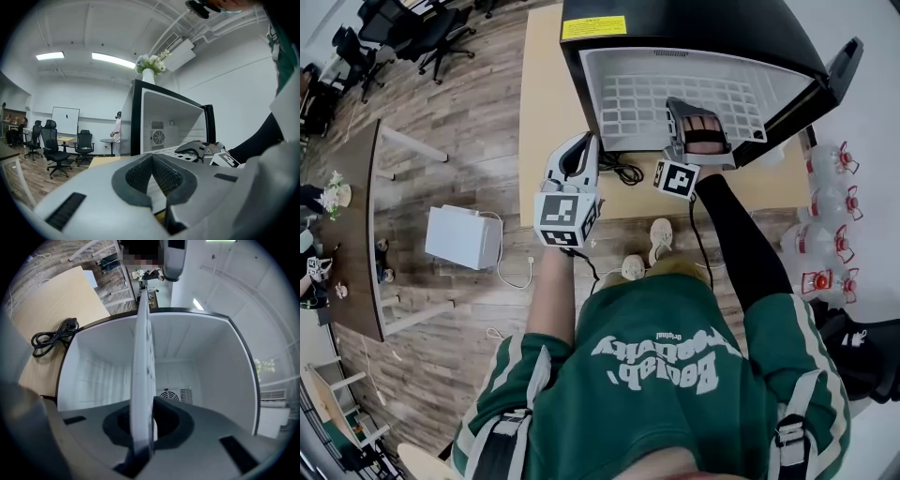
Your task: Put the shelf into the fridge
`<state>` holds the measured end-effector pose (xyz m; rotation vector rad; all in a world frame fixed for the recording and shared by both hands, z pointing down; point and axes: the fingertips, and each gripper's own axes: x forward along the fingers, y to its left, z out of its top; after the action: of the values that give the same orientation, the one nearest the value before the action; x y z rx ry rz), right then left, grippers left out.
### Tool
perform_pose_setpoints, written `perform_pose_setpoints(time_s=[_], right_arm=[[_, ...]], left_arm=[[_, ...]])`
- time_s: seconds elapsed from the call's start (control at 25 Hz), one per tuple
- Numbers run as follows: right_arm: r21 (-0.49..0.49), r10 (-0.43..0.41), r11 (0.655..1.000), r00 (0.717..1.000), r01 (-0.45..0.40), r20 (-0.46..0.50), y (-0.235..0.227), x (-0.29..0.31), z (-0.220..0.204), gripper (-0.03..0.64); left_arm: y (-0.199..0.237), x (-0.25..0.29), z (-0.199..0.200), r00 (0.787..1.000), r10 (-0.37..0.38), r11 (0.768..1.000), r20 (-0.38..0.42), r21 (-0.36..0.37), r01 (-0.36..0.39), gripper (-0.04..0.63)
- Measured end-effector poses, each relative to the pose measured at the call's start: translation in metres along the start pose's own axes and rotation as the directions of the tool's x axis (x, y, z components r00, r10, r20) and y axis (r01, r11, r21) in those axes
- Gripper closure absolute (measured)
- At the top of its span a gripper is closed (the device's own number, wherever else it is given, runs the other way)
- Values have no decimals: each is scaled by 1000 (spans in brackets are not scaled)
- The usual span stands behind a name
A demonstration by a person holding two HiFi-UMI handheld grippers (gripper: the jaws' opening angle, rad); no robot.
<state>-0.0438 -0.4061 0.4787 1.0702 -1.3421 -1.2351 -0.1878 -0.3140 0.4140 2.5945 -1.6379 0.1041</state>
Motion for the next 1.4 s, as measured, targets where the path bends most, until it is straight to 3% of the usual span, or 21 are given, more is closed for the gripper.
perform_pose_setpoints(time_s=[1.4], right_arm=[[-7, -12, 1000, 1000, 12, 7, -4, 53, -6, 589]], left_arm=[[20, 24, 2, 999, 42, 999, 11, -14, -42, 601]])
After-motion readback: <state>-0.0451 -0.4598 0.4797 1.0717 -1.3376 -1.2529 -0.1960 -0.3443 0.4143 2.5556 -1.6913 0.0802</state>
